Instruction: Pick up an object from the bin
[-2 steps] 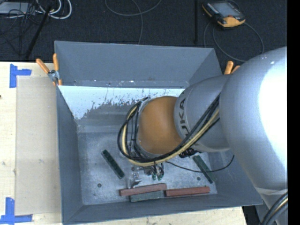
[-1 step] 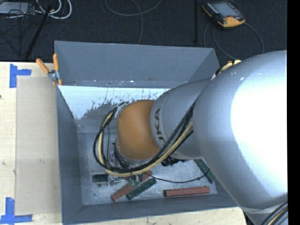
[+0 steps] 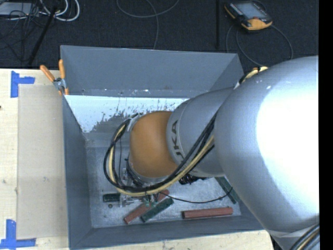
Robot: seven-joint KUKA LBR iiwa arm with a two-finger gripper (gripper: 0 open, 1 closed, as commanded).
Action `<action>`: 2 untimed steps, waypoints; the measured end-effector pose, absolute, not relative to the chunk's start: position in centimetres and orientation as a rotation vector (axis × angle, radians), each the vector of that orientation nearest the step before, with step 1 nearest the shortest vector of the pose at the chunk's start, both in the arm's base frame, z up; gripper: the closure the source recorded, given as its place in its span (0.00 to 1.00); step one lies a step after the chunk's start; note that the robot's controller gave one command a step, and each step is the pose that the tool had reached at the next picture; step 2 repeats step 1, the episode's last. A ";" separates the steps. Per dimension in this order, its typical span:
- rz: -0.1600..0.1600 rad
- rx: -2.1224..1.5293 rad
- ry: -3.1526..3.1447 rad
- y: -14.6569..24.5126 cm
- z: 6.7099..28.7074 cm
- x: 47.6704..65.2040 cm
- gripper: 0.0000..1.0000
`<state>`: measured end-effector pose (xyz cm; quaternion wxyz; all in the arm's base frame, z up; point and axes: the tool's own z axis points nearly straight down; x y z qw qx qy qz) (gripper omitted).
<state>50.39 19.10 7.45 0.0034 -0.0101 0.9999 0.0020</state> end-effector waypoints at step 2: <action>0.000 -0.034 3.140 18.8 22.5 50.6 1.00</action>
Offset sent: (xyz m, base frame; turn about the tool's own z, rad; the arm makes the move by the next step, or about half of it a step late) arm 0.0000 0.0000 0.0000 0.0000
